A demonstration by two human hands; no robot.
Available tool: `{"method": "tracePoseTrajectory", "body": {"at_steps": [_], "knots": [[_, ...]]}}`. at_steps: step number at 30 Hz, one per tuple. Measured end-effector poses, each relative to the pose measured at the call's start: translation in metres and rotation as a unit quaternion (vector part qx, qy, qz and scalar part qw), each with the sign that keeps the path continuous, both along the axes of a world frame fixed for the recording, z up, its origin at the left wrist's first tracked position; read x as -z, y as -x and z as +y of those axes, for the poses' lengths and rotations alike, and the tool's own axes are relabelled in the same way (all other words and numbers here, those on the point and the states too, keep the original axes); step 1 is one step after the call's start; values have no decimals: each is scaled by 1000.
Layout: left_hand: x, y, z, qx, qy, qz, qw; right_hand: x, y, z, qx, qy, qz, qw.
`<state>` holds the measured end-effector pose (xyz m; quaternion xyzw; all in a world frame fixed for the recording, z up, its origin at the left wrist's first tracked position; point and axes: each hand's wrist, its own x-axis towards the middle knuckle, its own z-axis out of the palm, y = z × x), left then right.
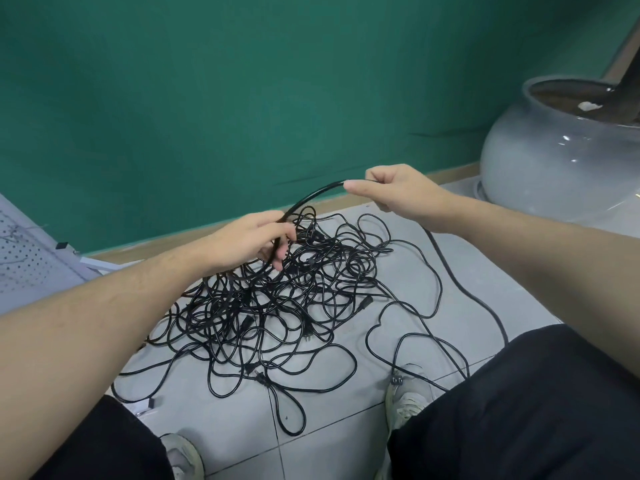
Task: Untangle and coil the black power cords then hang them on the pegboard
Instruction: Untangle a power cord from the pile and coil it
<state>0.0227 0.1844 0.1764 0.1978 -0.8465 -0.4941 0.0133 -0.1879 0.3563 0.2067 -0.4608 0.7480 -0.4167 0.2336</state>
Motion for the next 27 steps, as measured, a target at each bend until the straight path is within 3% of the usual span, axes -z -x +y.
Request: {"method": "tracePoseTrajectory", "body": {"at_steps": [5, 9, 14, 17, 22, 27], "knots": [[-8, 1, -3, -53, -18, -4, 998, 9, 10, 0, 44, -92, 33, 994], [-14, 4, -7, -99, -1, -6, 995, 21, 6, -4, -49, -178, 131, 974], [-21, 6, 7, -98, 3, -5, 995, 6, -28, -25, -136, -87, 197, 967], [-25, 7, 8, -110, -10, 2, 994, 3, -50, -37, -175, -91, 191, 961], [-18, -9, 4, -2, 39, -10, 999, -4, -51, -41, -173, -103, 233, 951], [1, -40, -24, 39, 120, -36, 991, -3, -32, -33, -126, -38, 87, 988]]}}
